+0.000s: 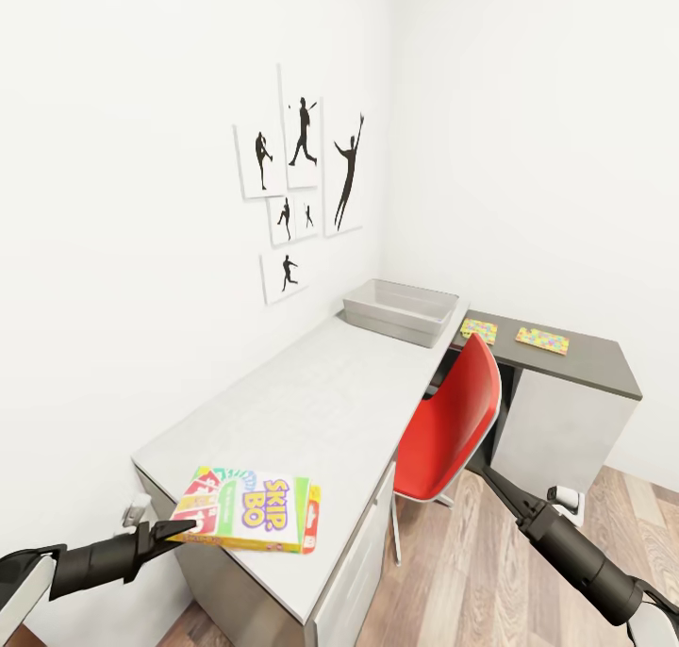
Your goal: Put all the toys in the child's room - the three board games (two on the bed and one on the table), the two jigsaw puzzles on the table, and the tennis ball on the table - inside the toy box on the table in the child's room.
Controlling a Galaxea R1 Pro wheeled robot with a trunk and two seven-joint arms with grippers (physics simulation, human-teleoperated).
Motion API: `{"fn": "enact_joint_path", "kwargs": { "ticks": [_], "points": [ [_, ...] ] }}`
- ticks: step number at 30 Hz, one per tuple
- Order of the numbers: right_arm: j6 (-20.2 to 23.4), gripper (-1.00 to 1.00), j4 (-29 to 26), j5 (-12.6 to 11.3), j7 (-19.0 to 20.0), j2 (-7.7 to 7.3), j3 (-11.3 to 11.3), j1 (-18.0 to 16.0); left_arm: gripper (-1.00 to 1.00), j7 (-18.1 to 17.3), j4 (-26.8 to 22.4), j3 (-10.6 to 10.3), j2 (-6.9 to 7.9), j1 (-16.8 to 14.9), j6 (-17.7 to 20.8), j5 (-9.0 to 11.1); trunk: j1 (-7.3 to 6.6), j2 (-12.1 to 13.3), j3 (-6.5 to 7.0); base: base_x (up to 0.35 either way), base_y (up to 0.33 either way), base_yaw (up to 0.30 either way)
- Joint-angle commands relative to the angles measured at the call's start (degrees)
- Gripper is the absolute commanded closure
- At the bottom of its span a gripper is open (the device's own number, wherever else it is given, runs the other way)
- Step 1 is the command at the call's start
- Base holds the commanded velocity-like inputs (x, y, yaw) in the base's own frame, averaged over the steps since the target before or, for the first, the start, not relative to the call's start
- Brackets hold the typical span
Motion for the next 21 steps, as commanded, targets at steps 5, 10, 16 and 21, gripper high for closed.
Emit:
{"fn": "enact_joint_path", "kwargs": {
  "ticks": [5,10,16,21],
  "points": [
    [0.35,-1.0,0.0,-0.25,0.04,0.0,-0.04,-0.04,1.0,-0.17,0.0,0.1,0.09,-0.01,-0.28,-0.51,-1.1,1.98,0.84,0.0,0.0,0.0],
    [0.35,-1.0,0.0,-0.3,0.04,0.0,-0.04,-0.04,1.0,-0.14,-0.03,0.13,0.1,-0.02,-0.28,-0.46,-2.2,3.99,1.74,0.0,0.0,0.0],
    [0.43,-1.0,0.0,-0.26,0.04,-0.08,-0.04,-0.04,1.0,-0.22,-0.05,0.14,0.21,-0.02,-0.2,-0.25,-3.52,6.4,2.81,0.0,0.0,0.0],
    [0.37,-1.0,0.0,-0.35,0.06,-0.09,-0.07,-0.04,1.0,-0.27,-0.05,0.14,0.33,-0.02,-0.12,-0.08,-4.62,8.4,3.71,0.0,0.0,0.0]
  ]
}}
